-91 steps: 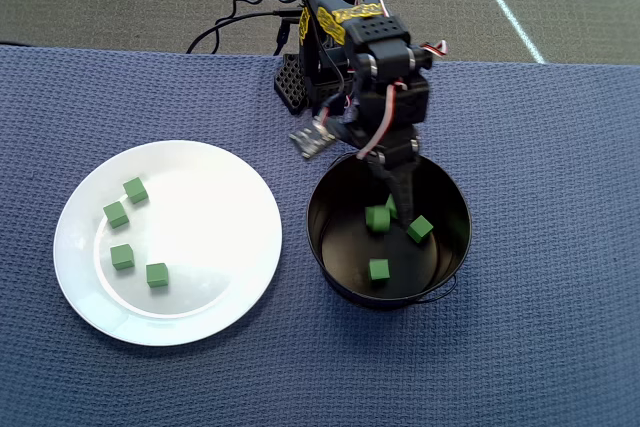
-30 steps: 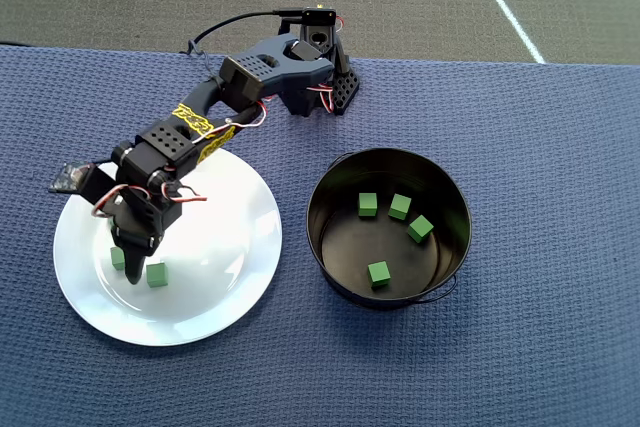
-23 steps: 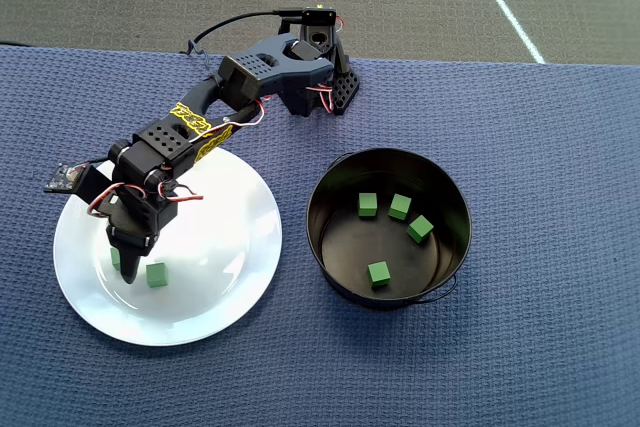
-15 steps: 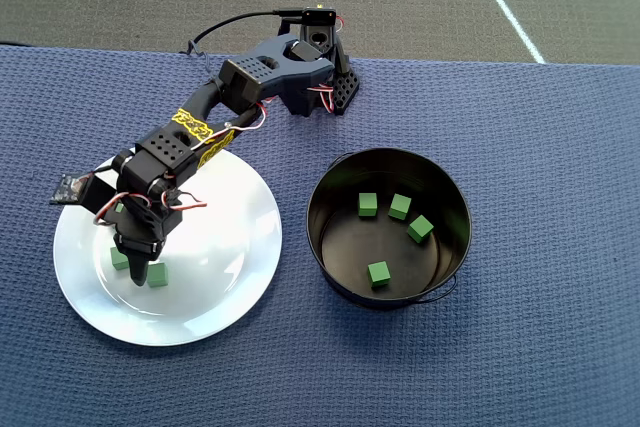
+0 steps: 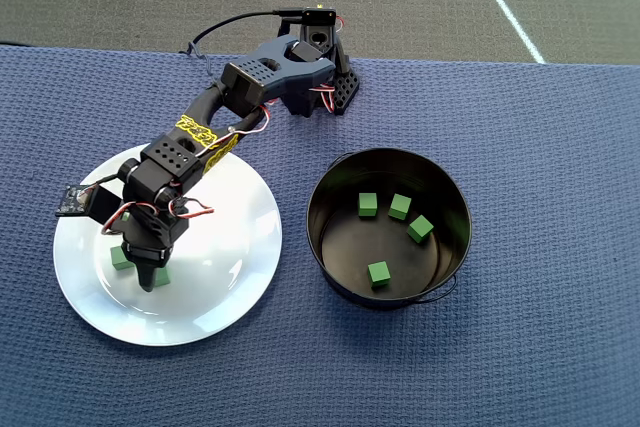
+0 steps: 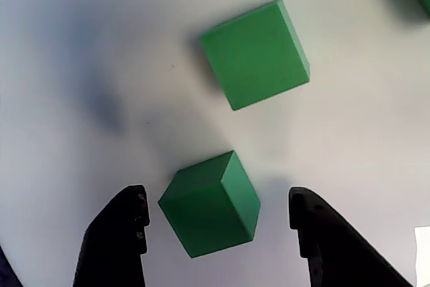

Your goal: Pick up the green cubes from the white plate and place them in the black recipient

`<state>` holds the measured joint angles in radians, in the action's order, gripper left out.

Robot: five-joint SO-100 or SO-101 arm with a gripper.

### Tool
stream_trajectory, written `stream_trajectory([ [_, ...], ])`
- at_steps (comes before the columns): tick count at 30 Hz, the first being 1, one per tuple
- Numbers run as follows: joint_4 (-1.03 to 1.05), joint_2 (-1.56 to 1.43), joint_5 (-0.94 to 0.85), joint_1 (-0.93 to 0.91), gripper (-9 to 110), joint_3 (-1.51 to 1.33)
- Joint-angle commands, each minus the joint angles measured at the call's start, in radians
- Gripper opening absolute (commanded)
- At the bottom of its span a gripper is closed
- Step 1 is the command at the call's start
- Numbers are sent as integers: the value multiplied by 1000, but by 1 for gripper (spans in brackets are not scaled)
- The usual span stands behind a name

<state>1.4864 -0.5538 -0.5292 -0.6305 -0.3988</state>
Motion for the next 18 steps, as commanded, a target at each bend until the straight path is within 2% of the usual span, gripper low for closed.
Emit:
stream_trajectory([
  [1, -29, -9, -11, 29, 19, 0],
  [15, -38, -25, -41, 55, 18, -55],
  [18, -49, -25, -34, 51, 11, -55],
])
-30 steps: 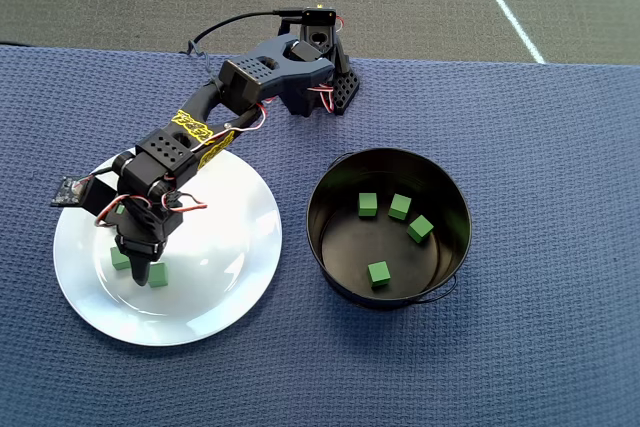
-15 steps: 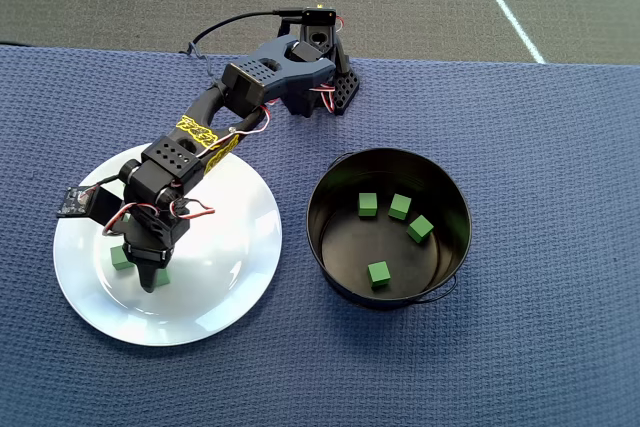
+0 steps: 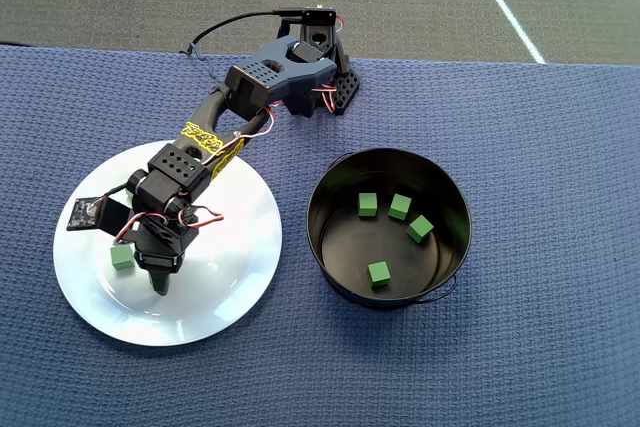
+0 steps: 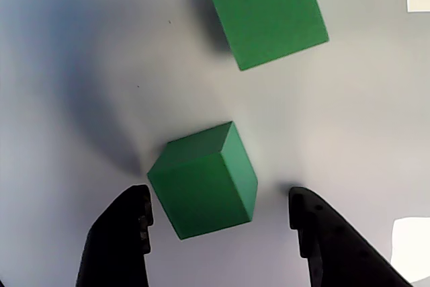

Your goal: Pick up the green cubes from the white plate and place them in the black recipient

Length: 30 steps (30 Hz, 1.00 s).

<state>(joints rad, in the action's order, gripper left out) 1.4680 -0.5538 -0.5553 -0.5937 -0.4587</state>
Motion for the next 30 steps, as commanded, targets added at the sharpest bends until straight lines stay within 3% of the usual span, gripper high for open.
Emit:
stream_trajectory([
  [1, -32, -25, -3, 14, 6, 5],
  [3, -32, -26, 0, 12, 0, 5],
  [20, 31, -120, 57, -5, 0, 5],
  [22, 31, -121, 58, -3, 11, 2],
  [25, 35, -124, 52, 2, 12, 0],
  [30, 71, -143, 18, 9, 24, -3],
])
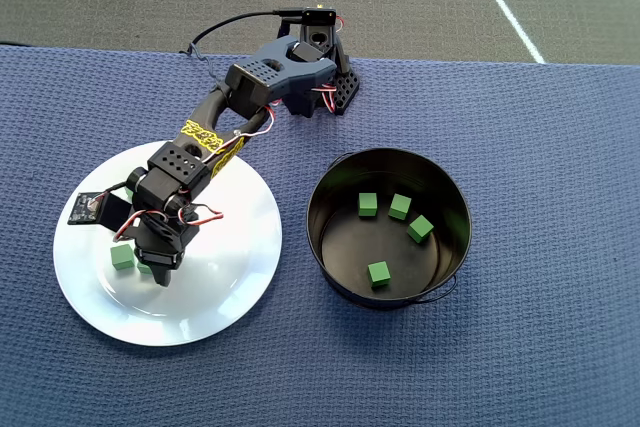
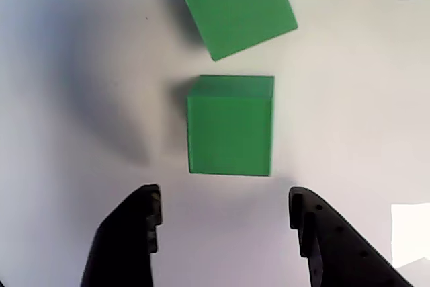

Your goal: Pick up the green cubes from the white plate and place them in the black recipient

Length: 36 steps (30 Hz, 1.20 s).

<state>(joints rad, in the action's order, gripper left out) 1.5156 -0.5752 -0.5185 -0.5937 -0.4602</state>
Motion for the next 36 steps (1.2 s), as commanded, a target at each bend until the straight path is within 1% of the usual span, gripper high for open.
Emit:
stream_trajectory([
  [1, 23, -124, -21, 6, 24, -3],
  [8, 0, -152, -78, -21, 23, -57],
  [23, -78, -141, -133, -101, 20, -83],
  [26, -84, -138, -126, -104, 14, -80],
  [30, -95, -138, -109, -100, 1, -84],
  [36, -103, -137, -100, -100, 0, -86],
])
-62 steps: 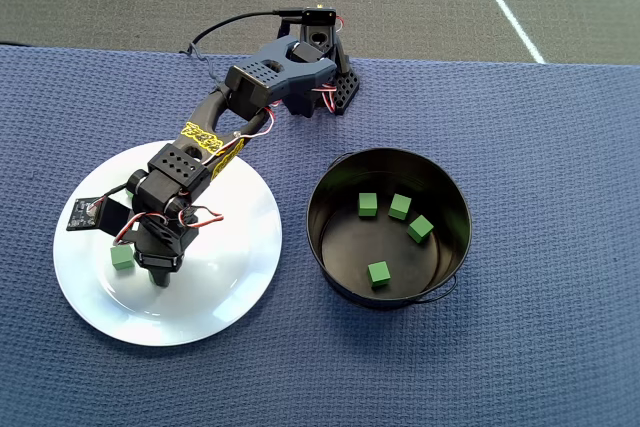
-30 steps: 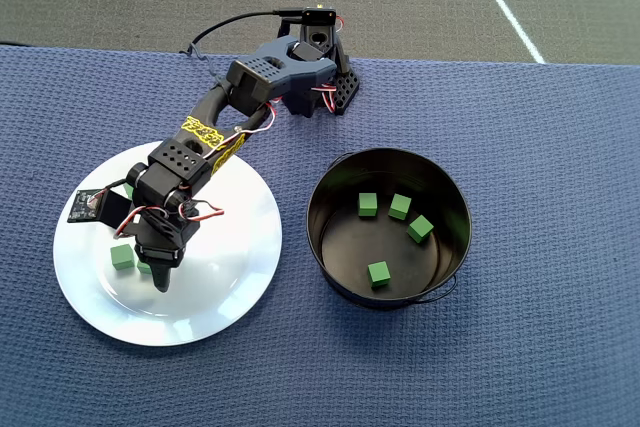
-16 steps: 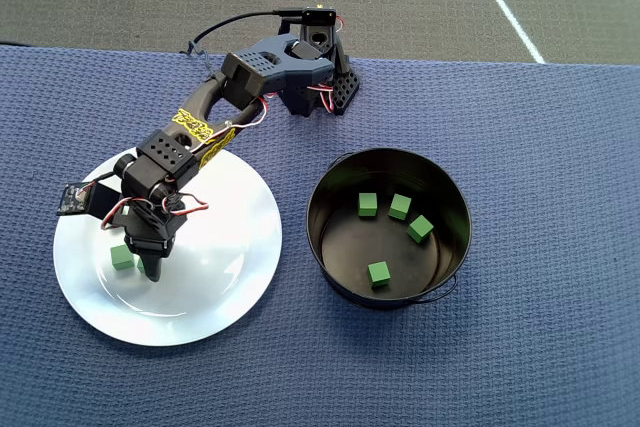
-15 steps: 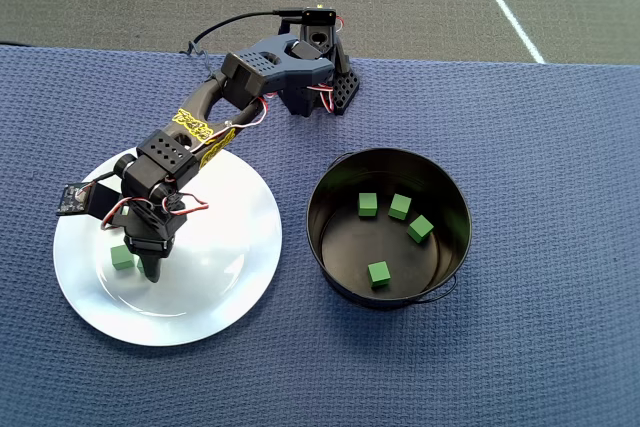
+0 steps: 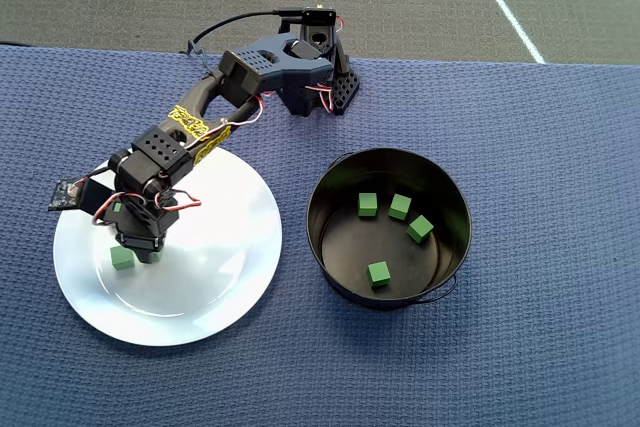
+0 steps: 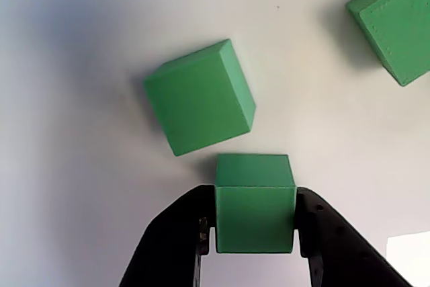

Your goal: Pick up the green cubes from the white plate and place them in the black recipient

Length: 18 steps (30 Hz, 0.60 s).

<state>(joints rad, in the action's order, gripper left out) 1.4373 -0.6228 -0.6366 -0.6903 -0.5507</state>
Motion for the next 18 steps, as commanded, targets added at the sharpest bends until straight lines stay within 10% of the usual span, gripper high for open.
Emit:
stream_trajectory([
  [1, -25, -89, 23, -3, 0, 5],
  [18, -35, -980, 295, 124, 0, -595],
])
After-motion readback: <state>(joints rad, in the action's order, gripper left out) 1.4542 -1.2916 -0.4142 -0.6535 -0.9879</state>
